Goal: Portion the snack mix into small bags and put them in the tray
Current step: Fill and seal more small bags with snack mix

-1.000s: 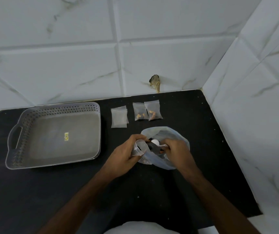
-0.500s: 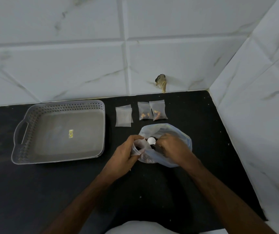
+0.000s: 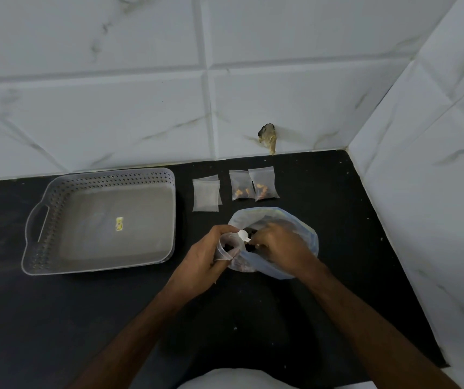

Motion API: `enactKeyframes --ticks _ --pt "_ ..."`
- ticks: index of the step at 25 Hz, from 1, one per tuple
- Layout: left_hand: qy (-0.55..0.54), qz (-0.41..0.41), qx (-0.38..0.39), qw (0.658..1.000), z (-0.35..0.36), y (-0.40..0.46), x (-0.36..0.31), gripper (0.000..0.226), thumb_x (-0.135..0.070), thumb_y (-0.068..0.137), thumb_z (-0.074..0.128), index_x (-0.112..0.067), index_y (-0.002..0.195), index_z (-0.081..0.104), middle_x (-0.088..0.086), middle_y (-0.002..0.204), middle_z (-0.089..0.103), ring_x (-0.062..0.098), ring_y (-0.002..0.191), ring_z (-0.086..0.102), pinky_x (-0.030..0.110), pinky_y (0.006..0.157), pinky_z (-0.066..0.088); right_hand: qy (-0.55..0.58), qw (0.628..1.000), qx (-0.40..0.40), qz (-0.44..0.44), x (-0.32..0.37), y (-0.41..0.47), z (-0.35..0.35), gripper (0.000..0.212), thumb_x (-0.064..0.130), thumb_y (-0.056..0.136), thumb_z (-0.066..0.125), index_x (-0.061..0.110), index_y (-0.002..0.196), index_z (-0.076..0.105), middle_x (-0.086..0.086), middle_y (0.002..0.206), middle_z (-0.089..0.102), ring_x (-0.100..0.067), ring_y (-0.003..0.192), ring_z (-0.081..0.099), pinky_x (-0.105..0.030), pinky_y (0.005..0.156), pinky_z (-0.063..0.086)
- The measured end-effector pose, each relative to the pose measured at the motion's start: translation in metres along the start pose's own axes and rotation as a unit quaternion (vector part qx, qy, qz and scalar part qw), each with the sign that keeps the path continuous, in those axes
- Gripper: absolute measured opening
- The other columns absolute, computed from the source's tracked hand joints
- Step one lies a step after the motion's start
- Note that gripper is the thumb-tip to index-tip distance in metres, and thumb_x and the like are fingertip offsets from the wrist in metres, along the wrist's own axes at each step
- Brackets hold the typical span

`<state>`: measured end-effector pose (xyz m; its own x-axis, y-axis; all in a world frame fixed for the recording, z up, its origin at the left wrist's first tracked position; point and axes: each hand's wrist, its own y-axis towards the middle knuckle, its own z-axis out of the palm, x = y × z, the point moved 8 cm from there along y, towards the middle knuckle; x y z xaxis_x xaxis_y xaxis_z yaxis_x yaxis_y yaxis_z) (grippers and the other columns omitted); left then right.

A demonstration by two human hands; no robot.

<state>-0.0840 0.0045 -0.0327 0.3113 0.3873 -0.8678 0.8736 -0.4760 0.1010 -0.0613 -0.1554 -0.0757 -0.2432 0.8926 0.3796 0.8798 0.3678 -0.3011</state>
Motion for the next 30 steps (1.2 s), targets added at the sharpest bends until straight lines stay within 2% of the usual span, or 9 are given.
enactKeyframes --ticks 4,7,9,14,18,20,23,26,30 --pt "0.004 -0.001 -0.013 1.000 -0.004 -0.004 0.005 0.041 -0.012 0.097 0.065 -0.016 0.135 0.050 -0.005 0.117 0.066 0.007 0.112 0.065 0.026 0.095 0.055 -0.018 0.996 0.001 0.083 -0.015 0.003 -0.008 0.029 0.023 0.101 0.051 0.027 0.126 0.065 0.000 0.112 0.071 -0.018 0.103 0.066 -0.034 0.096 0.050" --pt "0.008 -0.006 -0.008 1.000 -0.001 -0.009 0.010 0.043 -0.007 0.095 0.067 -0.015 0.134 0.050 -0.004 0.118 0.066 0.008 0.112 0.066 0.029 0.095 0.056 0.010 0.994 -0.042 0.098 -0.014 0.001 -0.012 0.027 0.020 0.101 0.051 0.024 0.124 0.066 -0.002 0.114 0.070 -0.020 0.105 0.065 -0.035 0.095 0.050" --pt "0.007 -0.009 -0.008 1.000 0.000 -0.009 0.009 0.043 -0.006 0.095 0.067 -0.014 0.134 0.051 -0.003 0.117 0.066 0.007 0.112 0.066 0.027 0.095 0.055 -0.028 0.995 -0.011 0.100 -0.011 -0.001 -0.005 0.030 0.023 0.102 0.050 0.024 0.130 0.061 -0.001 0.119 0.066 -0.016 0.109 0.062 -0.031 0.098 0.047" --pt "0.000 -0.007 -0.012 1.000 -0.002 -0.003 0.001 0.038 -0.011 0.097 0.065 -0.016 0.132 0.051 -0.005 0.116 0.066 0.004 0.111 0.065 0.018 0.094 0.052 0.065 0.985 -0.082 0.136 -0.022 -0.005 -0.012 0.019 0.020 0.099 0.055 0.024 0.109 0.071 0.010 0.083 0.065 -0.001 0.067 0.054 -0.012 0.063 0.041" --pt "-0.003 -0.012 -0.004 1.000 0.003 0.000 -0.002 0.036 -0.016 0.098 0.065 -0.019 0.132 0.052 -0.007 0.115 0.066 0.004 0.111 0.065 0.019 0.094 0.053 0.214 0.949 -0.102 0.206 -0.038 -0.010 0.002 0.014 0.018 0.098 0.060 0.024 0.102 0.072 0.015 0.076 0.061 0.002 0.064 0.058 -0.010 0.056 0.044" --pt "-0.005 -0.009 0.001 1.000 0.005 0.000 -0.003 0.037 -0.014 0.098 0.065 -0.018 0.131 0.052 -0.006 0.115 0.066 0.005 0.111 0.066 0.022 0.095 0.054 0.284 0.918 -0.118 0.250 -0.046 -0.013 0.008 0.015 0.015 0.097 0.061 0.023 0.104 0.072 0.006 0.089 0.071 -0.003 0.074 0.067 -0.019 0.065 0.056" --pt "-0.010 -0.003 0.004 1.000 0.006 0.000 -0.006 0.036 -0.012 0.097 0.065 -0.018 0.130 0.052 -0.008 0.114 0.067 0.005 0.110 0.066 0.020 0.095 0.054 0.186 0.961 -0.130 0.158 -0.031 -0.012 0.001 0.021 0.008 0.095 0.060 0.018 0.107 0.074 0.001 0.099 0.072 -0.013 0.088 0.067 -0.024 0.079 0.054" --pt "-0.011 0.002 0.000 1.000 0.003 0.000 -0.008 0.036 -0.012 0.097 0.066 -0.020 0.130 0.052 -0.009 0.112 0.067 0.004 0.109 0.067 0.020 0.093 0.054 0.012 1.000 0.004 0.027 0.004 -0.008 0.010 0.025 0.016 0.100 0.054 0.014 0.119 0.071 -0.007 0.119 0.067 -0.023 0.115 0.059 -0.031 0.101 0.038" --pt "-0.015 -0.002 -0.010 1.000 0.001 -0.003 -0.004 0.035 -0.011 0.097 0.066 -0.015 0.129 0.053 -0.004 0.112 0.068 0.008 0.109 0.067 0.023 0.093 0.055 -0.035 0.994 0.085 0.054 -0.001 -0.011 0.015 0.032 0.016 0.105 0.046 0.010 0.134 0.059 -0.006 0.132 0.058 -0.020 0.128 0.051 -0.030 0.110 0.032"
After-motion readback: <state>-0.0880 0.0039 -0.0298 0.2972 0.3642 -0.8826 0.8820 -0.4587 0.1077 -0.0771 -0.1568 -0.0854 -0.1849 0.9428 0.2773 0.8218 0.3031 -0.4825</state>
